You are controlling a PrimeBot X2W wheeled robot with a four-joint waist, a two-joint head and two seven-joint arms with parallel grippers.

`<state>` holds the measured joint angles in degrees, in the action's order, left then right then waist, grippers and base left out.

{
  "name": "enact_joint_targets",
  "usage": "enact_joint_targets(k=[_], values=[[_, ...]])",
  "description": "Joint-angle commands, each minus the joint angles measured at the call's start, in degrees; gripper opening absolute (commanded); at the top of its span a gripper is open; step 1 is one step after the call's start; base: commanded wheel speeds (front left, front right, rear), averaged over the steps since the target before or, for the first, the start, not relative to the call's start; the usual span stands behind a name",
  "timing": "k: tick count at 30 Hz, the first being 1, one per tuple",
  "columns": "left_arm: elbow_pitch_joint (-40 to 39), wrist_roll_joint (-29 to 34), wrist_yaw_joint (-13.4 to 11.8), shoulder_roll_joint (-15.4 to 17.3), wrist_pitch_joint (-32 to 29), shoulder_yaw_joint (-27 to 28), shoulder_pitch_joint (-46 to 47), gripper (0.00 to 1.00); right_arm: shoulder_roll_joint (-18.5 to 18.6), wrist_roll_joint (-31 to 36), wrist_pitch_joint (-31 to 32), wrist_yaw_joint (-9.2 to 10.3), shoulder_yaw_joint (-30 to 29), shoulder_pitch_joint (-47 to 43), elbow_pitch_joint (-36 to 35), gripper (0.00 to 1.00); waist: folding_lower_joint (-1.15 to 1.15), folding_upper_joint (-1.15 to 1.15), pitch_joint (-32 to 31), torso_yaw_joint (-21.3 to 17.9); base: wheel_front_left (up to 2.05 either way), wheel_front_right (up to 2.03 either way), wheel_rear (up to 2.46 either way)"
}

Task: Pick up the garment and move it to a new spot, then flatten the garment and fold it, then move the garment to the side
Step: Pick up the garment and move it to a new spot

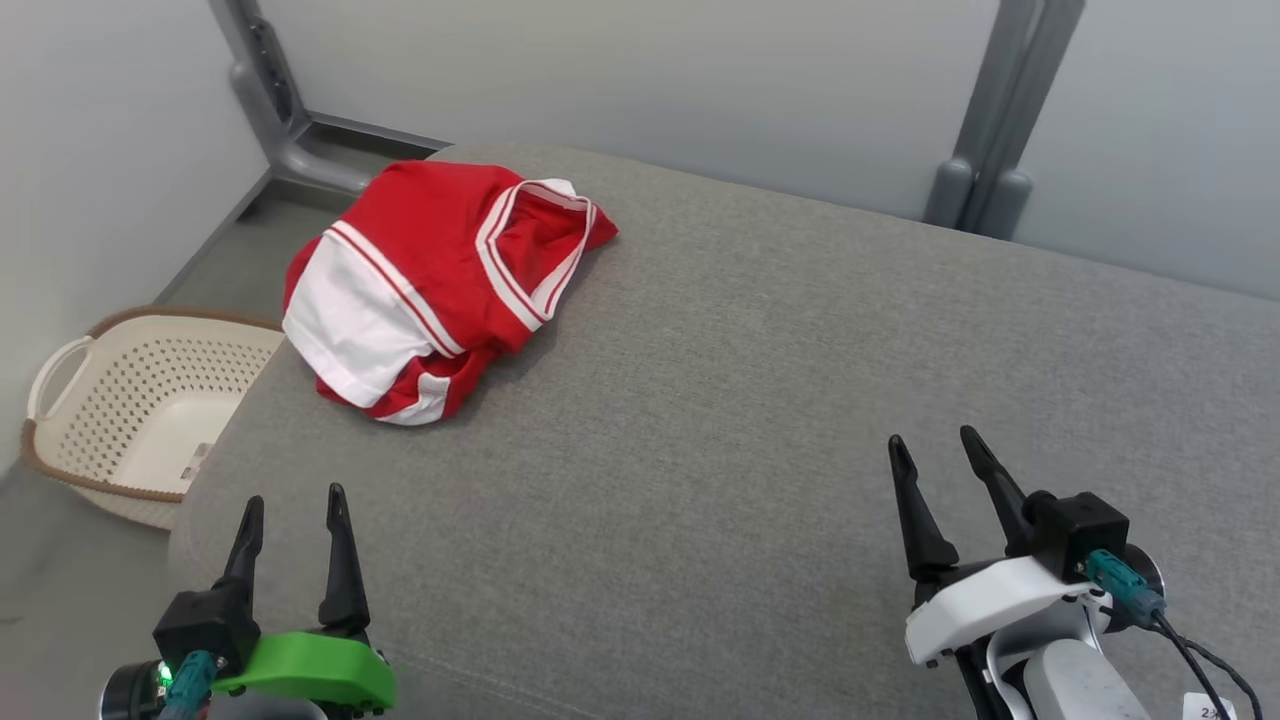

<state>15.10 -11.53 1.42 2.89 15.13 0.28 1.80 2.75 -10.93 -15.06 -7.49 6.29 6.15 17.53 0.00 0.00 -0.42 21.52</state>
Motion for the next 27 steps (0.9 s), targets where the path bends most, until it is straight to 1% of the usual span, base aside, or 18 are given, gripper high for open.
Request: enact_joint_targets(k=[1,7,14,20,26,27], values=[[0.1,-0.1,-0.3,0.3,0.0,0.5,-0.7,1.0,0.2,-0.3,-0.2,0.0,0.1,-0.1,0.0,1.0,0.0,0.0,-0.2,3.2,0.0,0.0,0.0],[-0.6,-0.7,-0.7,0.3,0.0,1.1,-1.6,1.0,0.2,-0.4,-0.2,0.0,0.9,0.3,0.3,1.0,0.0,0.0,-0.3,4.9,0.0,0.0,0.0],[-0.5,-0.8,-0.6,0.3,0.0,1.8,-2.2,1.0,0.2,-0.6,-0.2,0.0,1.4,0.1,0.6,1.0,0.0,0.0,-0.5,5.4,0.0,0.0,0.0],[1.3,-1.4,0.0,0.4,0.0,2.3,-1.5,1.0,0.2,-0.5,-0.2,0.0,1.6,-0.1,0.6,1.0,0.0,0.0,-0.3,4.8,0.0,0.0,0.0],[5.4,-4.7,1.5,1.3,-3.7,2.9,3.7,1.0,0.2,0.9,-0.2,0.0,1.5,0.6,0.6,1.0,0.0,0.0,1.1,3.7,0.0,0.0,0.0],[6.6,-6.1,1.9,1.3,-4.8,3.4,5.2,1.0,0.2,1.2,-0.2,0.0,1.7,0.9,0.5,1.0,0.0,0.0,1.6,3.4,0.0,0.0,0.0]])
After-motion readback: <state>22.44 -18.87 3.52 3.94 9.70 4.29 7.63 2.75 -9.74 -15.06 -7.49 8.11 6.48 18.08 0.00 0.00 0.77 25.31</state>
